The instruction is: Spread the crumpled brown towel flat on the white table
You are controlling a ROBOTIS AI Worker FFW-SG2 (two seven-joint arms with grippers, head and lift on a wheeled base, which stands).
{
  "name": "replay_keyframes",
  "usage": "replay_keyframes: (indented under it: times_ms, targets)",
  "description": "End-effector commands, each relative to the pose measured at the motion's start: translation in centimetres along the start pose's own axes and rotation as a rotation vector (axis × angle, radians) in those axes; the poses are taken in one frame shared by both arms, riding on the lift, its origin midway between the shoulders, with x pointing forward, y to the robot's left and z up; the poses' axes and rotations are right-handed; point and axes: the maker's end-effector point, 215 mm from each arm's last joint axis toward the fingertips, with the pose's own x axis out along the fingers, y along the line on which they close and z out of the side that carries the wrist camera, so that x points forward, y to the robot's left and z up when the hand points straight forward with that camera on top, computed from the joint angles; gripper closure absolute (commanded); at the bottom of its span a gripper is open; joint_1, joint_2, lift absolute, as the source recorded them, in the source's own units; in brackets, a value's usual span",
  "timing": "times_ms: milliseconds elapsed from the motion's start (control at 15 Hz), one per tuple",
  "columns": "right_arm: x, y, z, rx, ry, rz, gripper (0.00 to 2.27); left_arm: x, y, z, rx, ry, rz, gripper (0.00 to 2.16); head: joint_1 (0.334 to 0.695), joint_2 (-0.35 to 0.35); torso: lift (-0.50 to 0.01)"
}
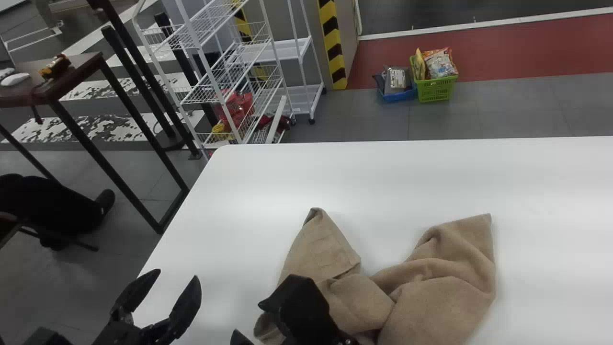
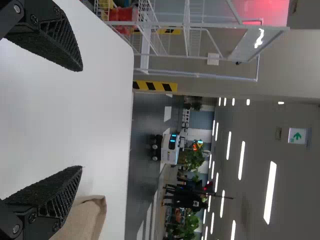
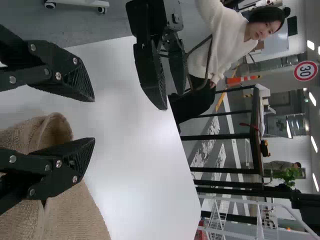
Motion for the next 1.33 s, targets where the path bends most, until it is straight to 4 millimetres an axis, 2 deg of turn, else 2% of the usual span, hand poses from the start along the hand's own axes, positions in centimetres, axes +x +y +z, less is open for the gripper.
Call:
replay_keyframes:
  times_ms: [0,133,267,400,533,667,733,867,1000,1133,1267]
  targets:
    - [-2.1,-1.2,2.8,0.023,-0.091,-0.025,0.03,0.0,0.0,0.0,-0.003,-0.002,0.000,0.12,0.695,0.350,-0.123]
    - [-4.6,-4.7,4.0,0.024,-0.127,-0.105,0.07,0.1,-0.1,0.0,-0.002,-0.003,-0.002,0.12,0.695,0.350,-0.123]
    - [-8.1,-9.7,4.1,0.075,-0.158,-0.212,0.08,0.1,-0.1,0.1,-0.001,-0.004,-0.002,0.12,0.695,0.350,-0.123]
    - [-11.3,-15.2,2.9,0.150,-0.165,-0.306,0.13,0.2,-0.3,0.1,-0.002,-0.005,-0.005,0.12,0.695,0.350,-0.123]
    - [-12.5,-18.0,1.6,0.198,-0.145,-0.344,0.22,0.5,-0.6,0.3,-0.002,-0.010,-0.012,0.12,0.695,0.350,-0.123]
    - [-12.4,-18.9,-0.2,0.219,-0.098,-0.355,0.34,0.7,-0.7,0.3,-0.003,-0.010,-0.015,0.12,0.695,0.350,-0.123]
    - [-12.1,-18.9,-1.7,0.247,-0.045,-0.352,0.41,0.7,-0.7,0.3,-0.002,-0.009,-0.016,0.12,0.695,0.350,-0.123]
    - [-12.2,-18.6,-5.5,0.325,0.096,-0.351,0.41,0.8,-0.7,0.3,-0.002,-0.011,-0.016,0.12,0.695,0.350,-0.123]
    - [-12.7,-18.1,-8.2,0.392,0.220,-0.348,0.40,0.7,-0.7,0.3,-0.003,-0.010,-0.015,0.12,0.695,0.350,-0.123]
    - [-12.7,-18.7,-7.4,0.397,0.223,-0.354,0.40,0.8,-0.7,0.3,-0.004,-0.009,-0.016,0.12,0.695,0.350,-0.123]
    - [-12.3,-19.3,-5.0,0.390,0.157,-0.336,0.40,0.8,-0.8,0.3,-0.001,-0.010,-0.016,0.12,0.695,0.350,-0.123]
